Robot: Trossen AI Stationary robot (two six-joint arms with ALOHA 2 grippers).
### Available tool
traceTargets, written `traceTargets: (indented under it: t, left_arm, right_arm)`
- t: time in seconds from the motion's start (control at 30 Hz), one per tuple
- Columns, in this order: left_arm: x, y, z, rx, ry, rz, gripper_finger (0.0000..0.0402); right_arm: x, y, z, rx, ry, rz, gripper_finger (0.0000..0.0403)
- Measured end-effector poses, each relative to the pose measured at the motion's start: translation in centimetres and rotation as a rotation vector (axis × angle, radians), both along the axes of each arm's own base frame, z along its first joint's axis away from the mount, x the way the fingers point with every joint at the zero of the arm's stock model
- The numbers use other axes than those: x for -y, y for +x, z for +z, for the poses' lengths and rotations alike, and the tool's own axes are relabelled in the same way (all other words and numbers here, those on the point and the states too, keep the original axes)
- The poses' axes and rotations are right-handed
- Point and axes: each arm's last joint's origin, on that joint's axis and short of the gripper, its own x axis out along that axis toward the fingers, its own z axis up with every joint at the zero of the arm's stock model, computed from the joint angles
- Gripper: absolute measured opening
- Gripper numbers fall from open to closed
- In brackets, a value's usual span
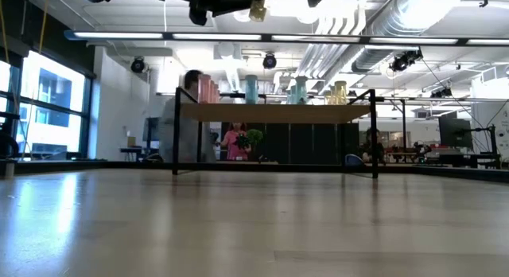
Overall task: Pick and place medicine bottles onto shelf by color
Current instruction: Put the yellow pill bottle on the shelf aligned with the other yellow pill bottles
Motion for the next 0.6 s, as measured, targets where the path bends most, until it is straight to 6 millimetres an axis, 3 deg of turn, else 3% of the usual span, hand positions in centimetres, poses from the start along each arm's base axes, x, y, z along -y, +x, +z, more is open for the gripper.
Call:
traceTargets:
  t: [0.33,0.6]
  left_arm:
    - [0.0,0.0,0.0,-0.005,0.003,-0.001,0.0093]
    - [0.0,0.0,0.0,0.000,0.002,0.001,0.0093]
  right_arm:
    - [-0.1,1.7,-1.5,-0.011,0.074,-0.004,0.0201]
    - [-0.8,1.8,-1.7,-0.024,0.073,0.017,0.0201]
